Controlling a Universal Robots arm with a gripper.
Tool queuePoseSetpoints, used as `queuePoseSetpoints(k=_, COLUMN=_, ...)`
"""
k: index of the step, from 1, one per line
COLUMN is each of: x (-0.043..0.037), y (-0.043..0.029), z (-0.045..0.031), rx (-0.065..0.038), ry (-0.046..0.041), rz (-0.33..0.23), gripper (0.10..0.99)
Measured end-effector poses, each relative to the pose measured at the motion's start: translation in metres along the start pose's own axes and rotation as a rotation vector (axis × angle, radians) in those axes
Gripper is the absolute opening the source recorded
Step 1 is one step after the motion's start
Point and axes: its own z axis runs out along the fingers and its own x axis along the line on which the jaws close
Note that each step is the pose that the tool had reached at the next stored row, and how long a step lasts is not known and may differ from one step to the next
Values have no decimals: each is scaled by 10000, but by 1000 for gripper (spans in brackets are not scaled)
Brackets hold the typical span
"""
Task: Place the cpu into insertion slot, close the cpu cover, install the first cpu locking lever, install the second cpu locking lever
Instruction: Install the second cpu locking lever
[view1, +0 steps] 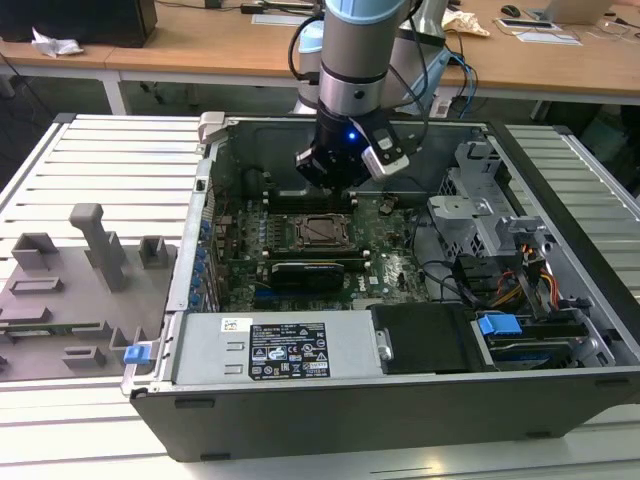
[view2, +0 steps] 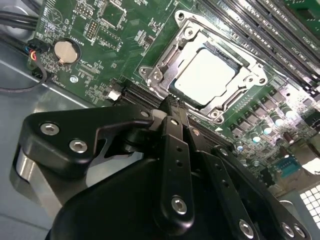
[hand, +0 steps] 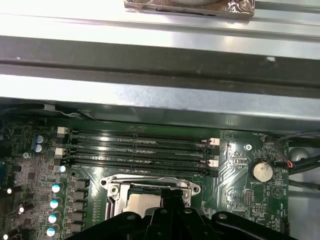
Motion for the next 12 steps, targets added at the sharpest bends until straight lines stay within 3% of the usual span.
queuePoseSetpoints(k=5, x=6, y=-87, z=-9, rx=-1, ry=0, rz=1, gripper=106)
queuePoseSetpoints(k=12, x=6, y=-88, z=-117, rx=1, ry=0, rz=2, gripper=106)
